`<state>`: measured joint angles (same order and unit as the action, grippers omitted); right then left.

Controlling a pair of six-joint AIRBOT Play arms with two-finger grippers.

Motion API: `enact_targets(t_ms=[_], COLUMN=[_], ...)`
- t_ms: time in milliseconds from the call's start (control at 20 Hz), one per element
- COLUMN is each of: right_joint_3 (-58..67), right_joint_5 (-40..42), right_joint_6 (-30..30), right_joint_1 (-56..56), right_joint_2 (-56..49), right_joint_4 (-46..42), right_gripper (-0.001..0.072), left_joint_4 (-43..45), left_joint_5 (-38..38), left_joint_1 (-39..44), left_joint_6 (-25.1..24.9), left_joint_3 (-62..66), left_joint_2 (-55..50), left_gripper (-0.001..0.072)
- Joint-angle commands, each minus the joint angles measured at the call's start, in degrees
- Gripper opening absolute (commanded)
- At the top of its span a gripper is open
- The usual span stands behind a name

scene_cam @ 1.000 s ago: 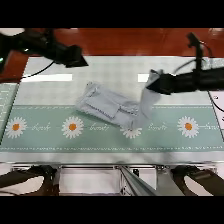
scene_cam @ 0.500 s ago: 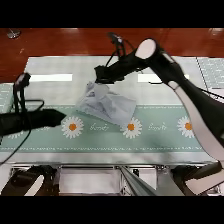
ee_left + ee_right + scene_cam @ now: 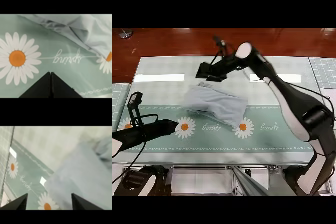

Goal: Fold the shirts.

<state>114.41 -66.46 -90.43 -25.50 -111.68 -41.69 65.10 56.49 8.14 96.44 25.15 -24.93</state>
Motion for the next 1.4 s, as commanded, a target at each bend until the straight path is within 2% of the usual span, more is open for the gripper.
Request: enact_targets(t_ms=[0,50,150,200,250,300,450,600,700,900,1050,1100,1250,1350], right_joint_3=[0.6,0.6,-1.2,-4.7,-11.3,-19.3,-50.1,-69.5,-72.6,-70.8,-67.8,-66.1,-59.0,-51.1], right_joint_5=[-15.5,-21.4,-30.8,-30.9,-27.5,-22.3,-0.8,12.1,15.6,17.1,16.9,16.8,16.2,13.4], right_joint_6=[2.8,4.3,6.9,6.9,6.4,5.5,0.9,1.2,1.2,2.8,8.0,8.9,12.7,13.6], right_joint_1=[11.5,15.7,22.9,25.4,27.8,29.9,30.3,23.3,18.0,12.5,10.2,9.2,6.8,6.9], right_joint_2=[5.9,8.8,16.3,20.5,25.3,30.0,43.5,45.7,41.9,31.7,26.1,24.4,21.0,20.5], right_joint_4=[2.1,0.5,-13.6,-21.6,-25.7,-25.6,-20.2,-9.5,-6.7,0.2,9.2,11.0,13.3,13.0], right_gripper=[0.0624,0.0624,0.0624,0.0624,0.0624,0.0624,0.0624,0.0624,0.0624,0.0624,0.0609,0.0556,0.0017,0.0018], left_joint_4=[0.1,0.1,0.1,0.1,0.1,0.1,-0.2,-0.6,-1.3,-1.7,-1.6,-1.6,-1.7,-1.6], left_joint_5=[-3.2,-3.2,-3.3,-3.6,-3.8,-4.1,-4.1,-4.9,-5.8,-5.9,-6.0,-6.1,-6.4,-6.4], left_joint_1=[0.0,0.0,0.0,0.0,0.0,0.1,0.1,0.1,0.1,0.1,0.1,0.1,0.1,0.1], left_joint_6=[0.3,0.3,0.3,0.3,0.3,0.3,0.3,0.3,0.3,0.3,0.2,-0.2,-0.3,-0.3], left_joint_3=[-0.5,-0.5,-0.5,-0.5,-0.5,-0.5,-0.5,-0.5,-0.5,-0.5,-0.5,-0.5,-0.5,-0.5], left_joint_2=[-3.8,-5.0,-7.2,-8.2,-9.2,-10.1,-12.7,-13.9,-14.4,-14.9,-15.0,-15.2,-15.9,-16.1], left_gripper=[0.0019,0.0019,0.0019,0.0019,0.0019,0.0019,0.0019,0.0019,0.0019,0.0019,0.0019,0.0019,0.0019,0.0019])
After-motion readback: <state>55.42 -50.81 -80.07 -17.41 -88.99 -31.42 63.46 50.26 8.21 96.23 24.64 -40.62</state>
